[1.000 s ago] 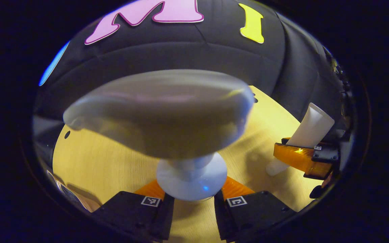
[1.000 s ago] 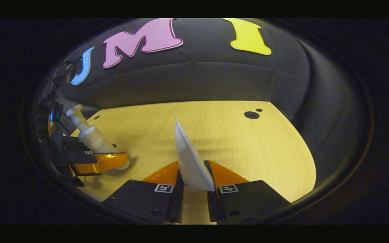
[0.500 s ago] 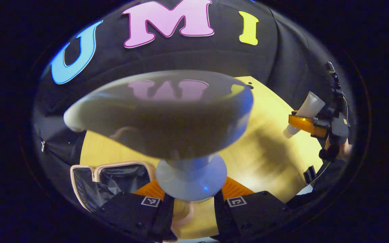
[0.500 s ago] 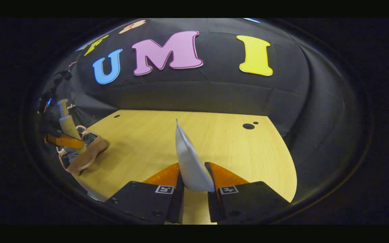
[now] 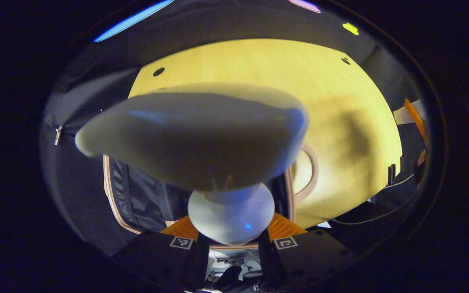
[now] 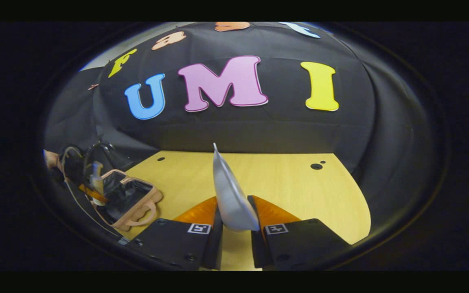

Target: First open the suitcase, pack the skin care products into it, and then close the suitcase.

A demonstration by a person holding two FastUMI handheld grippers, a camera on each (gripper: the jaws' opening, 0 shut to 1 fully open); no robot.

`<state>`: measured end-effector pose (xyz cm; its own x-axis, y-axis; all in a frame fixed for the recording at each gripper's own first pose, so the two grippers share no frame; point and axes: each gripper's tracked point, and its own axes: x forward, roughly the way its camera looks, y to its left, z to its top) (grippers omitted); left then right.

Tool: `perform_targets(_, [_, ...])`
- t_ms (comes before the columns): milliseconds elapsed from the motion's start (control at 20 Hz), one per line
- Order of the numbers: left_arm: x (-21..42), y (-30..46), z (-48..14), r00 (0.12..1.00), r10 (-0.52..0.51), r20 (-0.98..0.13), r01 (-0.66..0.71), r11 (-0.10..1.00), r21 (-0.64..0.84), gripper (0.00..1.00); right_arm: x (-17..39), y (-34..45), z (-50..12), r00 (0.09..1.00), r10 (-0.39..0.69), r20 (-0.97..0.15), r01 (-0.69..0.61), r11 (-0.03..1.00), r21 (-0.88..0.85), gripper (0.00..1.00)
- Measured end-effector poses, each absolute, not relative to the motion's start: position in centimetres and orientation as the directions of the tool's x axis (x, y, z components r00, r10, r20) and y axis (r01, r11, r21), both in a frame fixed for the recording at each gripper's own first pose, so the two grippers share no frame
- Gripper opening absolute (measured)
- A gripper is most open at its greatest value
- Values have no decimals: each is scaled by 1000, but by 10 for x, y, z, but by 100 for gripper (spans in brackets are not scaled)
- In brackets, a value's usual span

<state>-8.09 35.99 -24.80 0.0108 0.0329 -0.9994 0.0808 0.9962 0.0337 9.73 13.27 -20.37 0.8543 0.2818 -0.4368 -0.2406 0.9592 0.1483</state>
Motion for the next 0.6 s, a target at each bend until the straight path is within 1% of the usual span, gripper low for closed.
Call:
perform_targets(100, [-100,381,-274,-106,47,-993,72,997,40,57,86,149,-189,861,294,-415,-257,956,142,33])
perform_targets(150, [-102,383,-286,-142,40,-989,63,998,31,57,81,155,-184,866,296,-403,-268,955,127,30])
perform_targets(200, [-104,384,-296,-178,22,-984,47,999,13,57,77,158,-180,870,292,-398,-278,956,92,33])
perform_targets(250, [-107,385,-307,-208,11,-978,27,1000,5,57,74,162,-178,870,286,-401,-290,956,51,33])
perform_targets(350, [-110,389,-329,-257,-5,-966,35,999,-15,58,65,175,-177,865,295,-407,-308,951,35,33])
perform_targets(450, [-113,397,-347,-286,13,-958,34,999,3,59,60,188,-170,863,301,-406,-307,950,54,33])
perform_targets(500, [-110,395,-346,-288,-1,-958,29,1000,-10,59,59,192,-167,865,300,-402,-304,951,57,33])
perform_targets(550, [-107,397,-349,-276,-10,-961,42,999,-23,59,57,202,-165,866,304,-396,-313,949,45,33])
perform_targets(600, [-104,405,-344,-241,14,-970,82,997,-6,60,53,215,-168,854,323,-409,-337,941,39,33])
